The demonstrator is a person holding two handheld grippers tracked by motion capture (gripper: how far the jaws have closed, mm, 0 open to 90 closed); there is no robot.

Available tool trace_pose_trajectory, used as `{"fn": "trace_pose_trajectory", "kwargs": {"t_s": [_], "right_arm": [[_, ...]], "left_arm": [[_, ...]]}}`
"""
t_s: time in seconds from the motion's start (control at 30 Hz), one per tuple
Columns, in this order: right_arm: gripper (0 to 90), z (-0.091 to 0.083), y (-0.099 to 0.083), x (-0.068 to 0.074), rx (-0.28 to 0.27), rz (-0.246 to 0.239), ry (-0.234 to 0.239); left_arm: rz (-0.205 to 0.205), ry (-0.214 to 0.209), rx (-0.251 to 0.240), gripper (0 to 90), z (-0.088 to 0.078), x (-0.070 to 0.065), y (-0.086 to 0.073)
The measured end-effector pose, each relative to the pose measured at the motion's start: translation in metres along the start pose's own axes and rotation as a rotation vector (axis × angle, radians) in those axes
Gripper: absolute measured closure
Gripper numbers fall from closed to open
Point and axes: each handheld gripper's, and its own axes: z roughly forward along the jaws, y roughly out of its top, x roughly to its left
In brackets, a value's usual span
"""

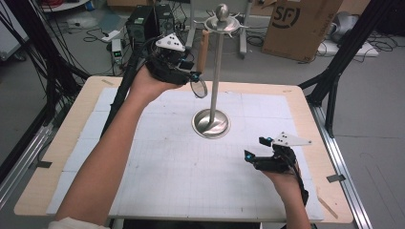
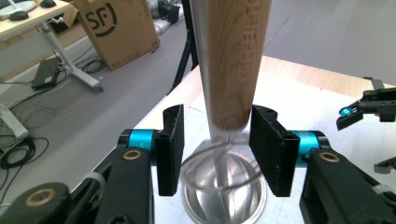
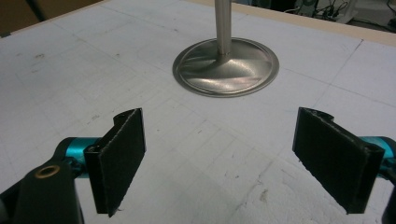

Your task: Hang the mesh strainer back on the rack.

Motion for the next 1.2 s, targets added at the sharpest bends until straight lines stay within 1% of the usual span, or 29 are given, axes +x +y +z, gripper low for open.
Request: {"fn": "trace_pose_trajectory", "kwargs": {"t_s": [0.07,0.1,0.3,0.4,0.5,0.57,0.67,0.77,0.87,1.0,1.13,1.2], "right_arm": [[16.1,0.0,0.0,0.0,0.001,0.002,0.0],[16.1,0.0,0.0,0.0,0.0,0.003,0.0],[16.1,0.001,0.0,0.001,0.008,0.005,-0.001],[16.1,0.001,0.0,0.002,0.009,0.003,0.002],[16.1,0.001,0.0,0.002,0.011,0.0,0.0],[16.1,0.001,0.0,0.002,0.013,0.001,-0.001],[16.1,0.002,0.0,0.002,0.011,-0.001,-0.001],[16.1,0.002,-0.001,0.002,0.015,0.0,0.0],[16.1,0.003,-0.001,0.002,0.02,0.0,0.001],[16.1,0.003,-0.001,0.002,0.02,-0.001,0.001],[16.1,0.003,-0.001,0.002,0.019,-0.007,-0.002],[16.1,0.004,-0.001,0.002,0.022,-0.006,0.0]], "left_arm": [[-0.011,-0.009,-0.007,51.0,-0.001,0.0,-0.001],[-0.008,-0.016,-0.009,49.7,-0.002,0.0,-0.003],[-0.026,-0.043,-0.029,41.3,-0.008,0.001,-0.013],[-0.03,-0.05,-0.029,36.7,-0.009,0.003,-0.02],[-0.028,-0.046,-0.026,31.1,-0.009,0.004,-0.028],[-0.035,-0.046,-0.032,28.6,-0.009,0.005,-0.034],[-0.048,-0.044,-0.039,25.9,-0.01,0.006,-0.042],[-0.051,-0.043,-0.042,23.3,-0.011,0.005,-0.05],[-0.063,-0.049,-0.051,22.3,-0.013,0.005,-0.057],[-0.064,-0.045,-0.056,21.2,-0.016,0.005,-0.066],[-0.08,-0.046,-0.09,19.9,-0.022,0.002,-0.076],[-0.076,-0.044,-0.097,19.4,-0.025,0.0,-0.081]]}}
